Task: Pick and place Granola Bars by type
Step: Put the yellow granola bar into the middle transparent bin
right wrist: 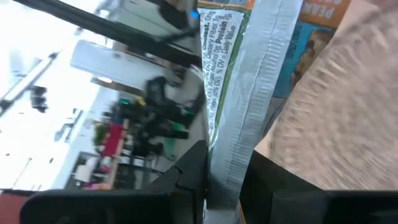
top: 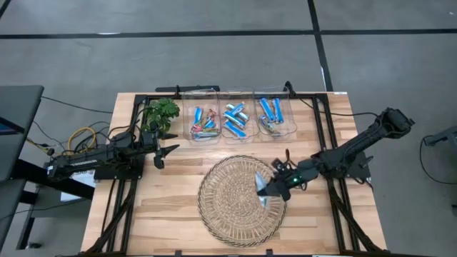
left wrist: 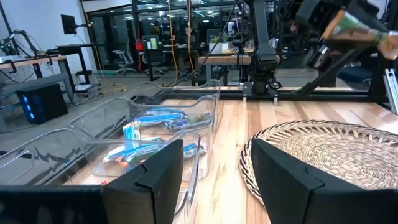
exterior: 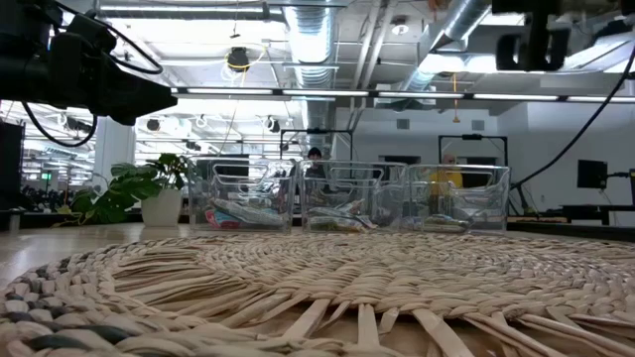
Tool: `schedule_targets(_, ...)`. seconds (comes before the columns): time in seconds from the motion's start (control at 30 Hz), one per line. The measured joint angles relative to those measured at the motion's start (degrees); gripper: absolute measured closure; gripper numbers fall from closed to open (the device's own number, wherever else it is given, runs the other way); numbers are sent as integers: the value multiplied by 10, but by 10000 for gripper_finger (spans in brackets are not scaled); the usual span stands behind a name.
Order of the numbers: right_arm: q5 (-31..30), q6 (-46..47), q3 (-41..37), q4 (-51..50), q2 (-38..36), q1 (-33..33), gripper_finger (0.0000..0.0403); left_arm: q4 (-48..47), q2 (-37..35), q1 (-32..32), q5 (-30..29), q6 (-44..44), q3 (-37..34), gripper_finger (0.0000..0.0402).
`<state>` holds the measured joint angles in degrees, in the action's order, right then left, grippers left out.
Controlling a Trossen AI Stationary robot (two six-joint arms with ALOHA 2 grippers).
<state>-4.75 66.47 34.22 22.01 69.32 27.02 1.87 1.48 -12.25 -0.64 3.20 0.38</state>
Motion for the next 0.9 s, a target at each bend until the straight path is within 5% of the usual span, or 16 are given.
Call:
schedule_targets(0.43, 10, -26, 1, 10, 4, -24, 337, 0, 0, 0, 0, 0, 0, 218)
schedule_targets(0.9, 61, -205, 139, -217, 14, -194, 337, 0, 0, 0, 0, 0, 0, 218)
